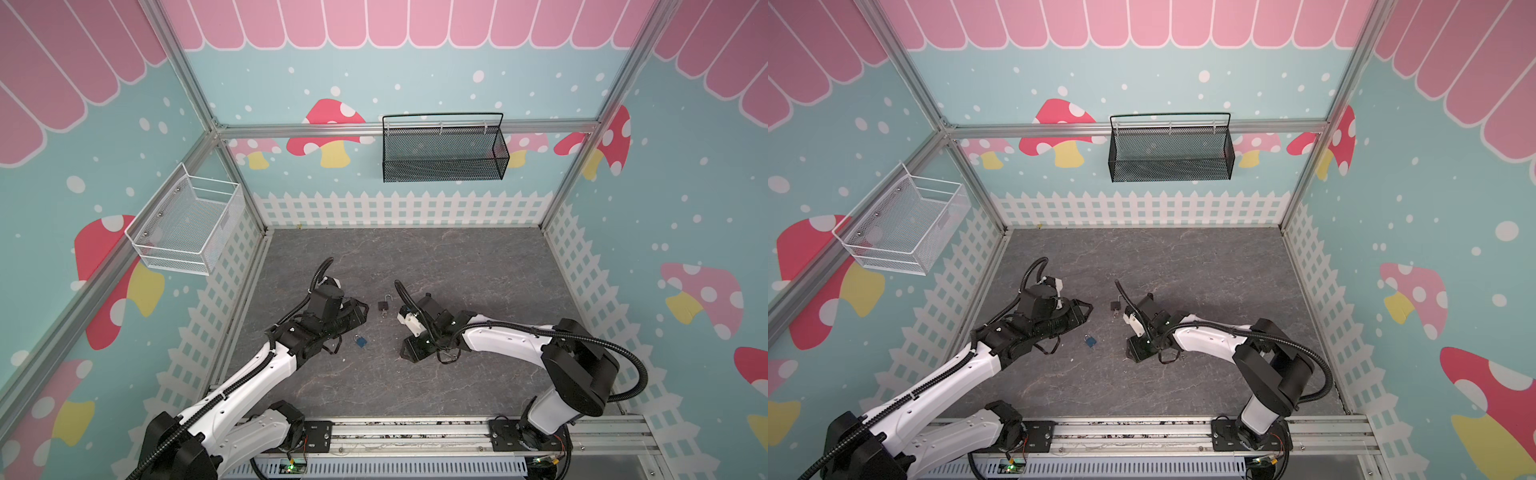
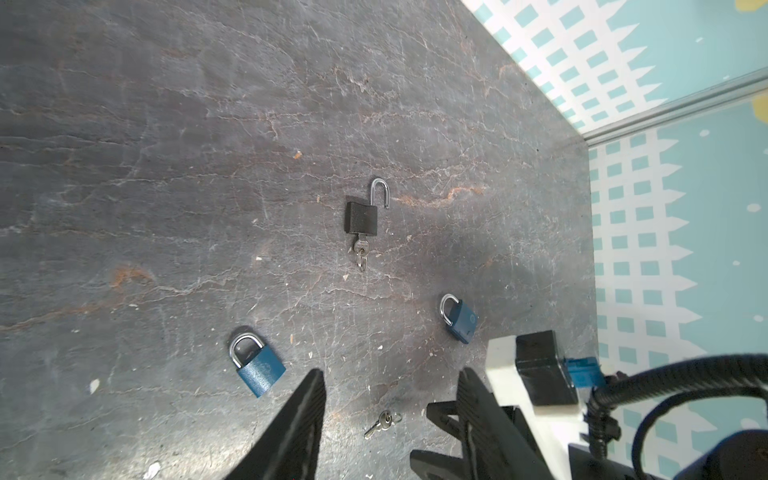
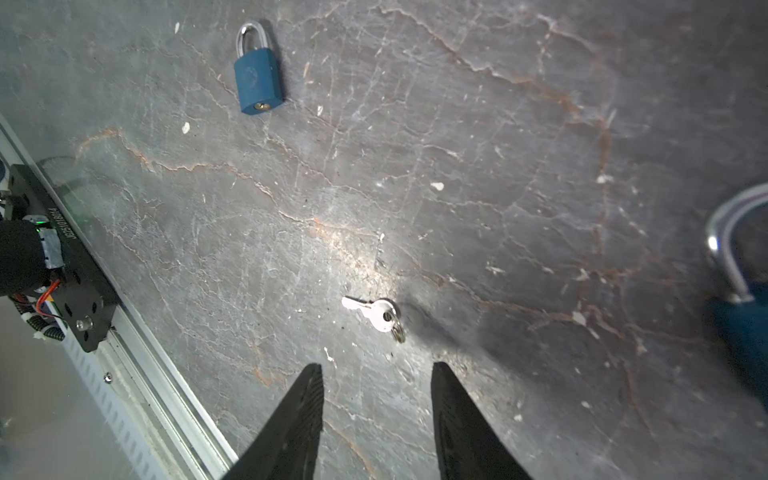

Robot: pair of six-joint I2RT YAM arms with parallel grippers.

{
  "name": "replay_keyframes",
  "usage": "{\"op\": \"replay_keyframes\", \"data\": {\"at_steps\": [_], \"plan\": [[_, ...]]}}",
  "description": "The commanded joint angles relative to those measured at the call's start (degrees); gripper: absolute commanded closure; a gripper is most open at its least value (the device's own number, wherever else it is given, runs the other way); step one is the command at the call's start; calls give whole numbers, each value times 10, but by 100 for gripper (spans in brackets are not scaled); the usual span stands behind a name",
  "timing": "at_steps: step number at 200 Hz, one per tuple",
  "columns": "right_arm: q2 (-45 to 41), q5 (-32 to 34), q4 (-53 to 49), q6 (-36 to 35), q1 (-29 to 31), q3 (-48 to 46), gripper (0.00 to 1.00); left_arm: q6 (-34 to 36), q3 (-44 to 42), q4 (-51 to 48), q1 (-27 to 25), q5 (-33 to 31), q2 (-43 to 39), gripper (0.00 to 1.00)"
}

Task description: Unlock with the key

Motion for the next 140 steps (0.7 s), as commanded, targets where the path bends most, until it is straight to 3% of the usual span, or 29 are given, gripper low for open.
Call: {"op": "replay_keyframes", "data": {"at_steps": [1, 33, 75, 140], "plan": [[17, 12, 5, -24, 6, 17, 58, -29, -12, 19, 3, -23, -18, 49], [39, 23, 2, -38, 12, 26, 66, -32, -16, 21, 3, -25, -23, 49], [59, 23, 5, -42, 17, 25, 68, -34, -17, 22, 6, -29, -24, 49], [76, 27, 13, -45, 20, 21, 84, -37, -22, 26, 8, -28, -24, 49]]}}
